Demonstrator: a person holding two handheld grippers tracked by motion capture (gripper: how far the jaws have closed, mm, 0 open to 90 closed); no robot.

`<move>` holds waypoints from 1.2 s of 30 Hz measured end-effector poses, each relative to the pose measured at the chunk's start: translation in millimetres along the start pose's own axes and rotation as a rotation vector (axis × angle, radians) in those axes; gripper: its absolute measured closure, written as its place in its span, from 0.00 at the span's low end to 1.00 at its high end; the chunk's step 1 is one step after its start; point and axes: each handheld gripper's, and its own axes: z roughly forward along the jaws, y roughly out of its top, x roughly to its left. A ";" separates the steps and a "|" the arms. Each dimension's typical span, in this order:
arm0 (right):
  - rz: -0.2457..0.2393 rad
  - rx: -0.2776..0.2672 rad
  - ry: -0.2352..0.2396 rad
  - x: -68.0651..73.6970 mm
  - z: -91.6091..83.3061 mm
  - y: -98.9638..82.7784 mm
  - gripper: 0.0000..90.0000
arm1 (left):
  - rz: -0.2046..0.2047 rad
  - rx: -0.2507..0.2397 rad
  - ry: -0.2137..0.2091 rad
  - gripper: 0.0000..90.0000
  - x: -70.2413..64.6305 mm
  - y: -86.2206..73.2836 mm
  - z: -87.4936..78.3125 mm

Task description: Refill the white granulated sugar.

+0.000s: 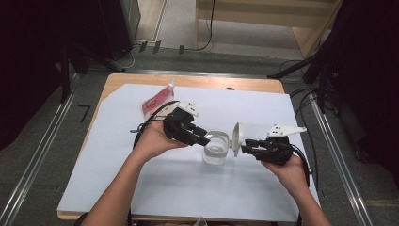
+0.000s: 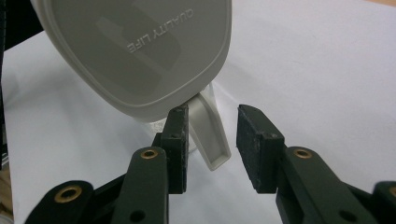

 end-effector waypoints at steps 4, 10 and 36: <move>-0.008 -0.019 0.002 0.4 -3.4 -0.2 0.69 | 0.017 0.005 0.031 0.58 0.6 -6.0 -7.1; 0.007 -0.015 0.008 -0.7 -5.5 -1.1 0.60 | -0.004 -0.001 0.059 0.53 2.9 -14.6 -15.9; -0.014 -0.040 -0.049 -9.2 -11.7 1.6 0.53 | -0.085 -0.036 0.154 0.50 13.0 -52.1 -60.7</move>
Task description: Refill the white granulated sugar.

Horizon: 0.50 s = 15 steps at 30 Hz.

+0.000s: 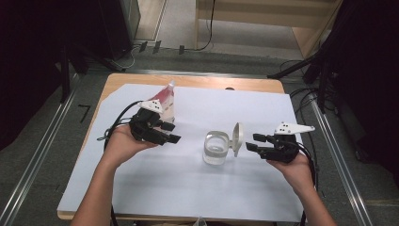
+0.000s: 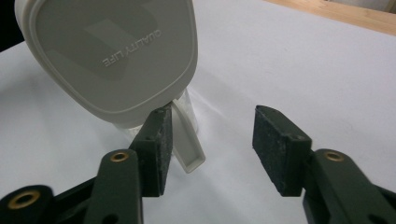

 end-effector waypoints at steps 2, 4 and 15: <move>-0.010 0.009 0.005 1.8 1.5 -0.4 0.52 | -0.004 0.001 0.012 0.50 1.6 -1.9 -3.9; -0.017 0.012 0.006 1.9 2.4 -0.4 0.52 | -0.005 0.011 0.022 0.50 3.6 -4.2 -8.2; 0.007 0.013 -0.004 -2.8 1.8 -3.2 0.51 | -0.063 -0.014 0.042 0.51 18.0 -21.3 -38.1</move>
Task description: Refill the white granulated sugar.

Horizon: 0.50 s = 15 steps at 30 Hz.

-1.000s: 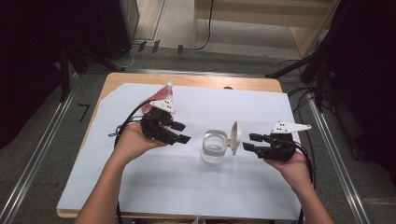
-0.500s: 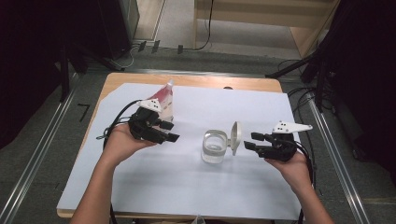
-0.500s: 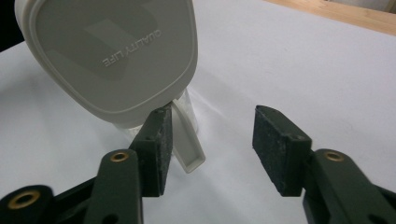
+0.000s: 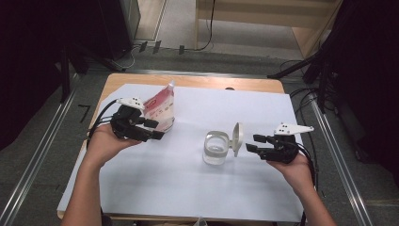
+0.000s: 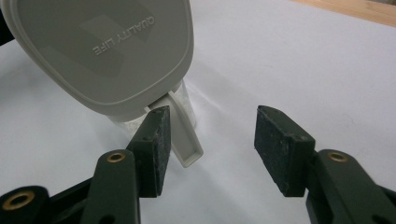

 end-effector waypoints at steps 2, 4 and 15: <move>-0.002 0.005 0.000 -0.2 0.5 -0.2 0.51 | -0.007 0.003 0.007 0.50 1.5 -3.2 -5.2; -0.001 0.009 0.000 0.3 0.7 -0.4 0.51 | -0.008 0.009 0.013 0.50 3.6 -7.4 -11.5; -0.008 0.018 0.000 0.9 2.7 -0.9 0.49 | -0.091 -0.018 0.087 0.51 21.5 -23.4 -32.8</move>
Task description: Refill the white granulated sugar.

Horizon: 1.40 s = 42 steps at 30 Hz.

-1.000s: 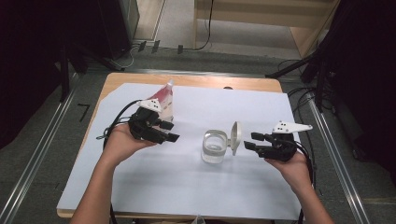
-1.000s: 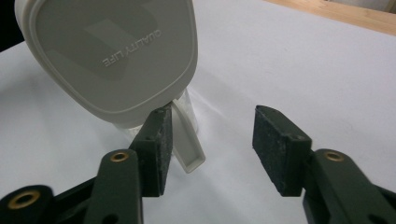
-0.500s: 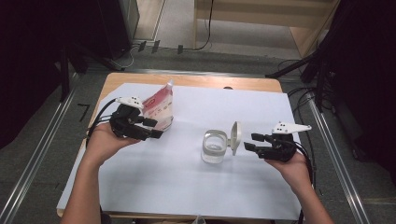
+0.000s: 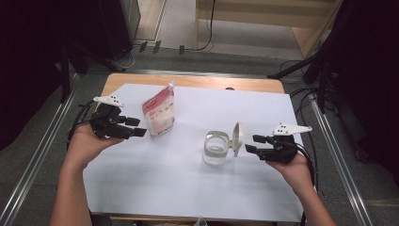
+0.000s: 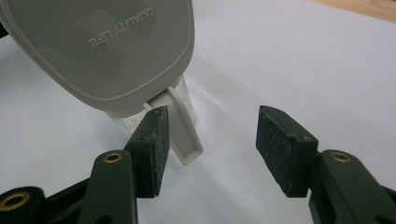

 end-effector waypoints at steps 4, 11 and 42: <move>0.002 0.001 -0.004 -0.1 1.3 -0.4 0.49 | -0.017 -0.025 0.026 0.52 5.5 2.8 2.0; 0.010 0.004 -0.012 0.8 0.7 -3.6 0.49 | -0.045 -0.053 0.013 0.56 11.7 16.2 12.4; 0.027 0.029 -0.028 2.4 1.2 -16.2 0.47 | -0.076 -0.088 0.128 0.90 10.0 41.9 47.3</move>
